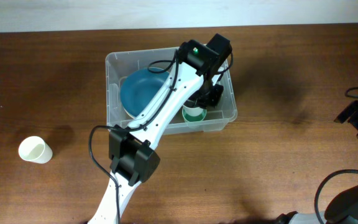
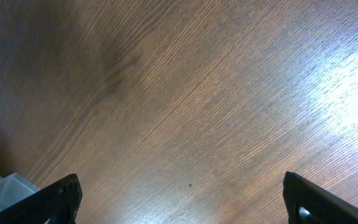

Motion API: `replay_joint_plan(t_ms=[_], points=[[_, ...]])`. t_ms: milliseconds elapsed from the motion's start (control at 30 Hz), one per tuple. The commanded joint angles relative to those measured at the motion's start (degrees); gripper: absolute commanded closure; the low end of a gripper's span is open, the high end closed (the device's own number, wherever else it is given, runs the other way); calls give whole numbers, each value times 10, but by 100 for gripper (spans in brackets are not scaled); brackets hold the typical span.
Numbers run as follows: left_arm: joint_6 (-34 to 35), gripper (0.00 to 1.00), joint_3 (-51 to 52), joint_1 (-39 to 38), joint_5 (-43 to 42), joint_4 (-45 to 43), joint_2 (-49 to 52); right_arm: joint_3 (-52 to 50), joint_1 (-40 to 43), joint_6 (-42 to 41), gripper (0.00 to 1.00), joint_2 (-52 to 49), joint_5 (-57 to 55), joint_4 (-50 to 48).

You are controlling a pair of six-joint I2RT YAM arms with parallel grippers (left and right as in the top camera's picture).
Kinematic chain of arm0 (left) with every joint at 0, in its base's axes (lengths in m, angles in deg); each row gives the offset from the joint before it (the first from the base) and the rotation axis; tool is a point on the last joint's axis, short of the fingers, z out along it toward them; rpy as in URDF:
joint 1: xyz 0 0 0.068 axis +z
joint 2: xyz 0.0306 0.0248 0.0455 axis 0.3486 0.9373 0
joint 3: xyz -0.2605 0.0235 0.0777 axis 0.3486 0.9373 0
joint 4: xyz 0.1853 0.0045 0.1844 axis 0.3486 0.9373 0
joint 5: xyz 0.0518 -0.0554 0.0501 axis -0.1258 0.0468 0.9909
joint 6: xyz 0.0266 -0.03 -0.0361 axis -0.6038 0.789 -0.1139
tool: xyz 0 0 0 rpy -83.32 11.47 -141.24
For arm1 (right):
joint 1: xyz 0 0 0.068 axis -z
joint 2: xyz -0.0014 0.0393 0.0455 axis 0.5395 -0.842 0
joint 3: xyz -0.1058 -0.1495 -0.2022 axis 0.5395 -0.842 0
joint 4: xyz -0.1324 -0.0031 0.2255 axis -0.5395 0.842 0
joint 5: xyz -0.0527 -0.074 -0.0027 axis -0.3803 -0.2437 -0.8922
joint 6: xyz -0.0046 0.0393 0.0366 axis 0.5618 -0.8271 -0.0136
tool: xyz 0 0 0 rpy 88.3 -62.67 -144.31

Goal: Pack container
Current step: 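Lower the grey cup onto the green cup and release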

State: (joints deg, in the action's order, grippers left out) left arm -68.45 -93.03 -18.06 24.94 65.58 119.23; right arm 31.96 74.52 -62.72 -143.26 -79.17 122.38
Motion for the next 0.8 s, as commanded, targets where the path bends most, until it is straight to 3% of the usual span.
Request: replay_joint_plan(t_ms=[0, 100, 167, 200, 233, 300, 500, 767], points=[[-9, 93, 0, 1, 8, 3, 23, 0, 2, 2, 1, 10, 1, 0], [-9, 90, 1, 1, 8, 3, 25, 0, 2, 2, 1, 10, 1, 0], [-9, 77, 0, 1, 8, 1, 25, 0, 2, 2, 1, 10, 1, 0], [-9, 61, 0, 1, 8, 1, 25, 0, 2, 2, 1, 10, 1, 0], [-9, 34, 0, 1, 8, 1, 25, 0, 2, 2, 1, 10, 1, 0], [-9, 3, 0, 1, 8, 1, 25, 0, 2, 2, 1, 10, 1, 0], [-10, 1, -23, 15, 9, 4, 24, 0, 2, 2, 1, 10, 1, 0], [-24, 1, -218, 101, 90, 56, -30, 0, 2, 2, 1, 10, 1, 0]])
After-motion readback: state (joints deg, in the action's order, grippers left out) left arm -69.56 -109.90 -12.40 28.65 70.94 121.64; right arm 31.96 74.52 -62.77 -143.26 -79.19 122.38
